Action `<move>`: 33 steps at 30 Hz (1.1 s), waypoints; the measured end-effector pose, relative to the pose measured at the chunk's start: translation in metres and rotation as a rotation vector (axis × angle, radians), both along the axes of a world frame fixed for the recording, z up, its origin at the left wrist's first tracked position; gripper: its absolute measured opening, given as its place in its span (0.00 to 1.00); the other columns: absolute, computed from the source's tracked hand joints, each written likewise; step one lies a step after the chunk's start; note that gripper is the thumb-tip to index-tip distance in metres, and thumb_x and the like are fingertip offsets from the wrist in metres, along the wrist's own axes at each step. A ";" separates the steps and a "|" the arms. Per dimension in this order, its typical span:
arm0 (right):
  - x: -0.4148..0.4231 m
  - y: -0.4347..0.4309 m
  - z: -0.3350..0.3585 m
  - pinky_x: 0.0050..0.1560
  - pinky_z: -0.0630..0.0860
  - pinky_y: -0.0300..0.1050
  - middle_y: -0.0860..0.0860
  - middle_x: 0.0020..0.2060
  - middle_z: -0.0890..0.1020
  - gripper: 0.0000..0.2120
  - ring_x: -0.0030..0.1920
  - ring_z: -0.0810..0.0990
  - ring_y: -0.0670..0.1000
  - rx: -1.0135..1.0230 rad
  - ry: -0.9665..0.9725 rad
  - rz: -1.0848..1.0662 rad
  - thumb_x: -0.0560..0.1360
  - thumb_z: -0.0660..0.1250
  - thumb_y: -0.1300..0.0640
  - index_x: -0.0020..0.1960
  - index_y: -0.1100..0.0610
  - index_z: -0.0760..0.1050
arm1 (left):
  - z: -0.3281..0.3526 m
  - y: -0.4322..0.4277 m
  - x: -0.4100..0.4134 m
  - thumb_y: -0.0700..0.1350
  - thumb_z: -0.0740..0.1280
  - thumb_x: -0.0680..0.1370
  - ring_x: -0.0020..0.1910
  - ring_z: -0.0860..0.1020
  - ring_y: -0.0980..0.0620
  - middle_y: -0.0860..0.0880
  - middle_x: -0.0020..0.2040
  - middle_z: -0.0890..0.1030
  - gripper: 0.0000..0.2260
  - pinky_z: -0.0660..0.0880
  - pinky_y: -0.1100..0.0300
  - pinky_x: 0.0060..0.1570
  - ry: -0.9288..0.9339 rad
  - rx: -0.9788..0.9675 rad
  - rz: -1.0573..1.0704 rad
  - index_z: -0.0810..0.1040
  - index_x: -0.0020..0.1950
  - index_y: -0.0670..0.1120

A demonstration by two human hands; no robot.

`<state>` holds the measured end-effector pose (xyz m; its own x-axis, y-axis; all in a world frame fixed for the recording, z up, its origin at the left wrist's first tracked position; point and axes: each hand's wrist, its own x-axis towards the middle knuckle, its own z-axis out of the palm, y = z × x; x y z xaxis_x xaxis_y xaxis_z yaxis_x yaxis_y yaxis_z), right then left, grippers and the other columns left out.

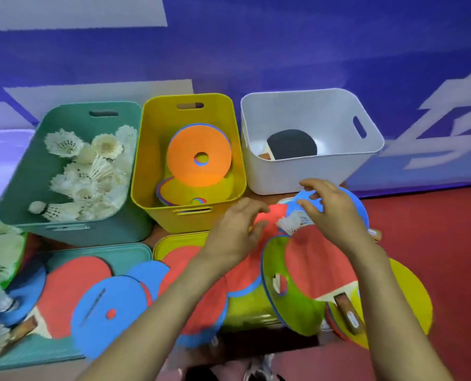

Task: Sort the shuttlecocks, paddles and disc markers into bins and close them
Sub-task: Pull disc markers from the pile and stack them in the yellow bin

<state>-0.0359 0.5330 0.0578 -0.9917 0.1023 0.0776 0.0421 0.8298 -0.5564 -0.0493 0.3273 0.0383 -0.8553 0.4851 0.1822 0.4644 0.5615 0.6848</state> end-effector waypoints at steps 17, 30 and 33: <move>-0.062 0.071 -0.093 0.62 0.69 0.50 0.54 0.60 0.76 0.20 0.61 0.73 0.56 0.118 -0.590 0.157 0.75 0.66 0.49 0.63 0.58 0.73 | -0.068 0.120 -0.031 0.46 0.67 0.75 0.58 0.75 0.43 0.43 0.57 0.78 0.15 0.70 0.54 0.54 -0.440 -0.453 0.157 0.75 0.60 0.43; -0.078 0.060 -0.088 0.51 0.73 0.47 0.54 0.52 0.79 0.18 0.54 0.76 0.56 0.221 -0.539 0.260 0.71 0.69 0.48 0.55 0.58 0.76 | -0.060 0.099 -0.032 0.41 0.67 0.72 0.47 0.76 0.41 0.45 0.46 0.80 0.02 0.69 0.53 0.39 -0.293 -0.342 0.350 0.75 0.43 0.47; -0.078 0.056 -0.091 0.47 0.72 0.45 0.55 0.55 0.78 0.13 0.55 0.76 0.57 0.351 -0.562 0.252 0.73 0.66 0.54 0.56 0.58 0.75 | -0.062 0.092 -0.026 0.42 0.67 0.73 0.47 0.77 0.41 0.44 0.46 0.80 0.02 0.69 0.52 0.40 -0.284 -0.345 0.366 0.76 0.45 0.45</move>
